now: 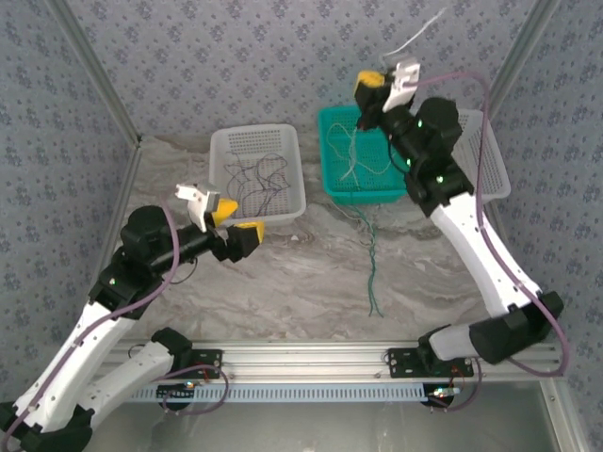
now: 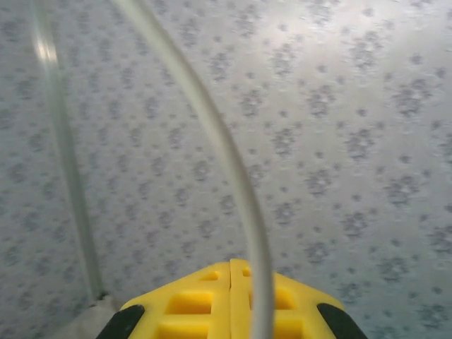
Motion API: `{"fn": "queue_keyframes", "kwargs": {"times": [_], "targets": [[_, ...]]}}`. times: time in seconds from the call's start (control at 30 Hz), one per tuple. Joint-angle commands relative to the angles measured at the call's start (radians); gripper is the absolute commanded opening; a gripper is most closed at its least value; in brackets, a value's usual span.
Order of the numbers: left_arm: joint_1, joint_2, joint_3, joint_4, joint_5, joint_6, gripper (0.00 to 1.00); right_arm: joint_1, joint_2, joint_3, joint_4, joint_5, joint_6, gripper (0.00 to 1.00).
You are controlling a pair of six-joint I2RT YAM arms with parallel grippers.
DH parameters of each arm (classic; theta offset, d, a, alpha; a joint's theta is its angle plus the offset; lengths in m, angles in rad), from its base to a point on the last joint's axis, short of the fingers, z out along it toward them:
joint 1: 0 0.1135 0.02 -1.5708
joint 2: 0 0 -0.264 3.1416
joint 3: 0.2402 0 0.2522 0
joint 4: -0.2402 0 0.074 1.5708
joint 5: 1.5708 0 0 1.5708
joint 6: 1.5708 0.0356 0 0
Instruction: Untangle the cables
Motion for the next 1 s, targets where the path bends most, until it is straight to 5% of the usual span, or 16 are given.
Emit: {"fn": "queue_keyframes", "kwargs": {"times": [0.0, 0.33, 0.43, 0.6, 0.67, 0.87, 0.97], "targets": [[-0.006, -0.023, -0.011, 0.009, 0.021, 0.024, 0.99, -0.079, 0.158, 0.148, -0.117, 0.016, 0.039, 0.0], [-0.008, -0.074, -0.06, -0.008, -0.017, -0.006, 0.99, -0.194, 0.6, 0.372, -0.347, 0.013, 0.171, 0.01], [-0.008, -0.085, -0.077, -0.002, -0.031, -0.015, 0.99, -0.194, 0.706, 0.467, -0.604, 0.16, 0.362, 0.4], [-0.01, -0.075, -0.083, 0.015, -0.027, -0.02, 0.99, -0.213, 0.803, 0.643, -0.923, 0.05, 0.458, 0.73], [-0.01, -0.062, -0.089, 0.036, -0.018, -0.035, 0.99, -0.217, 0.75, 0.607, -0.929, 0.045, 0.488, 1.0], [-0.022, -0.023, -0.109, 0.1, 0.01, -0.087, 0.99, -0.226, 0.579, 0.546, -0.948, 0.003, 0.458, 1.0], [-0.04, -0.01, -0.133, 0.134, -0.003, -0.096, 0.99, -0.223, 0.403, 0.344, -0.846, -0.029, 0.449, 1.0]]}}
